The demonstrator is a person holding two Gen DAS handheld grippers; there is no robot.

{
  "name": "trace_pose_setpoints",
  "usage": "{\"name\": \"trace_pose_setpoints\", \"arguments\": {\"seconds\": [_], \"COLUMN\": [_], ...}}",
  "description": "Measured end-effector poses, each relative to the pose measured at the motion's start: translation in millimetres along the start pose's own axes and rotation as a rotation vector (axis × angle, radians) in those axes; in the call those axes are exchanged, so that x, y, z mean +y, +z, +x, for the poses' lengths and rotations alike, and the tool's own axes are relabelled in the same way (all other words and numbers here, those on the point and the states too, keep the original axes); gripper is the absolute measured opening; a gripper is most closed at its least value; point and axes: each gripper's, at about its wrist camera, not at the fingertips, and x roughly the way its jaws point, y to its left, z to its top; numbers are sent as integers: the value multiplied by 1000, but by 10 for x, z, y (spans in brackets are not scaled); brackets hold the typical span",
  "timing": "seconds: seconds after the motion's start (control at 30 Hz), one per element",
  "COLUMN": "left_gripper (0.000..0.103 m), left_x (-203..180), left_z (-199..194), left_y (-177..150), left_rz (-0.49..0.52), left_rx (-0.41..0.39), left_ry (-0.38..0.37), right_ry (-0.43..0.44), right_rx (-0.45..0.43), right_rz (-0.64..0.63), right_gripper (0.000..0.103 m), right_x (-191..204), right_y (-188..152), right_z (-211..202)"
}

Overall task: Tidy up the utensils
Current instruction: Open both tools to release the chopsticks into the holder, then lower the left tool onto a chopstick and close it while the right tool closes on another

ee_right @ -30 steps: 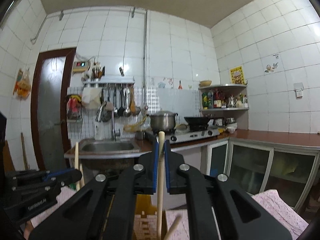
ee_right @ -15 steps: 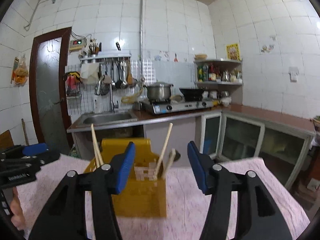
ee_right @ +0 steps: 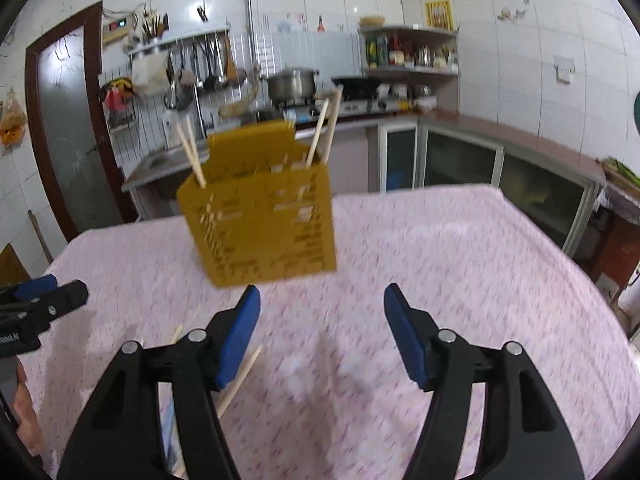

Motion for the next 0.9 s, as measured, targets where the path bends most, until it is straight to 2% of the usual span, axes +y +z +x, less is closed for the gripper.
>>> {"name": "trace_pose_setpoints", "arguments": {"seconds": [0.13,0.23,0.37,0.43,0.53,0.6,0.67,0.73,0.8,0.87,0.9], "left_gripper": [98,98,98,98,96,90,71,60,59,54,54], "left_x": [51,102,133,160,165,154,140,139,116,81,65], "left_z": [153,306,547,576,595,617,678,749,762,778,782], "left_y": [-143,-258,-354,-359,-336,-344,-341,-362,-376,-375,-369], "left_rz": [-27,-39,-21,-23,-16,-10,-3,-7,1,14,17], "left_rx": [61,87,168,167,177,184,212,246,241,240,240], "left_ry": [-9,11,46,71,68,76,60,41,55,59,60], "right_ry": [-9,-12,-13,-1,9,12,6,3,11,12,10], "right_rx": [57,102,146,177,210,221,238,258,281,303,313], "right_rz": [4,17,25,26,7,-8,-30,-39,-39,-45,-50], "right_gripper": [64,64,64,64,64,64,64,63,59,49,49], "right_x": [80,100,134,188,278,326,387,406,415,423,432], "right_y": [-101,-188,-345,-380,-393,-404,-416,-436,-452,-460,-467], "right_z": [133,279,449,528,610,637,680,717,762,806,826]}}
